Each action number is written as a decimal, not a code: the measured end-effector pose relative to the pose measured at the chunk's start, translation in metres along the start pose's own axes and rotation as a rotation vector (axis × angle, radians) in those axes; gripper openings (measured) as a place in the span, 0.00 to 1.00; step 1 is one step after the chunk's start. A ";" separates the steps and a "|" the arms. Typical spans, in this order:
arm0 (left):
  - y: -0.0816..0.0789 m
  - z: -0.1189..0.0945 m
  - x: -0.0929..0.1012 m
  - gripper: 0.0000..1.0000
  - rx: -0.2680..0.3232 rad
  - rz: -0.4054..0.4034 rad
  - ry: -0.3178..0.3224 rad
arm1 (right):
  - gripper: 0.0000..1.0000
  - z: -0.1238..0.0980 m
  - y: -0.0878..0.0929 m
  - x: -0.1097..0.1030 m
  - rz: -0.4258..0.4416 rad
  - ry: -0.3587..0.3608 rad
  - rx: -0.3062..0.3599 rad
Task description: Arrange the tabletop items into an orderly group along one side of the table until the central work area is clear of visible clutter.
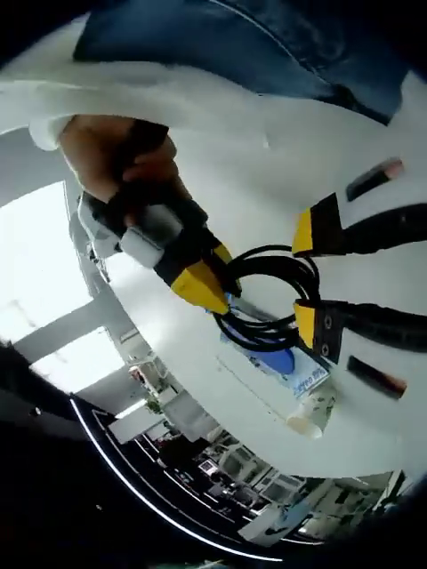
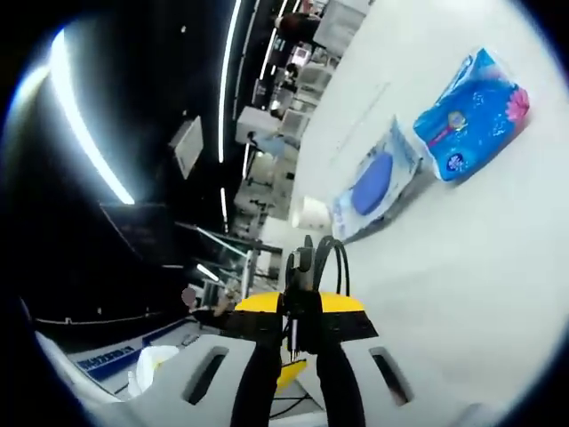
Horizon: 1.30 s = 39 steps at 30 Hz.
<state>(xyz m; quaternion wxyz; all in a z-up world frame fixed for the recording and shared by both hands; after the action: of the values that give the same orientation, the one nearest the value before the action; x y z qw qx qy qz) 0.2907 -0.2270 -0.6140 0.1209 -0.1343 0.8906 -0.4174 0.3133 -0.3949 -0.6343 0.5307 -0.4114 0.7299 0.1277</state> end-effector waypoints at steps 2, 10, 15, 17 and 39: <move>0.007 -0.005 -0.005 0.23 0.005 -0.057 -0.026 | 0.10 -0.005 -0.005 0.004 0.015 -0.012 0.026; 0.025 -0.008 -0.006 0.25 -0.011 -0.126 -0.045 | 0.10 -0.026 -0.007 0.007 0.085 -0.015 0.113; 0.029 -0.008 -0.008 0.30 -0.003 -0.175 -0.053 | 0.10 -0.032 -0.005 0.016 0.108 -0.008 0.128; 0.031 -0.009 -0.010 0.32 0.003 -0.193 -0.061 | 0.10 -0.033 -0.003 0.020 0.108 0.007 0.132; 0.042 -0.012 -0.013 0.39 0.001 -0.279 -0.097 | 0.11 -0.011 0.020 0.028 0.091 0.203 0.160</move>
<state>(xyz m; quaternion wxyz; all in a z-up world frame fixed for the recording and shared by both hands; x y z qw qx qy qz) 0.2931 -0.1878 -0.6378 0.1046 -0.2769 0.8562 -0.4235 0.2887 -0.4026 -0.6598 0.4789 -0.3450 0.8057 0.0504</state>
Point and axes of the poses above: the point that each gripper's makers call its tool centre point, and the gripper's own axes: z roughly forward along the fingers, x roughly to its right, y roughly out of its underside, the point moved 8 cm from there along -z, roughly backward along the fingers, and after that the axes turned 14 degrees about y, right-handed, at the moved point
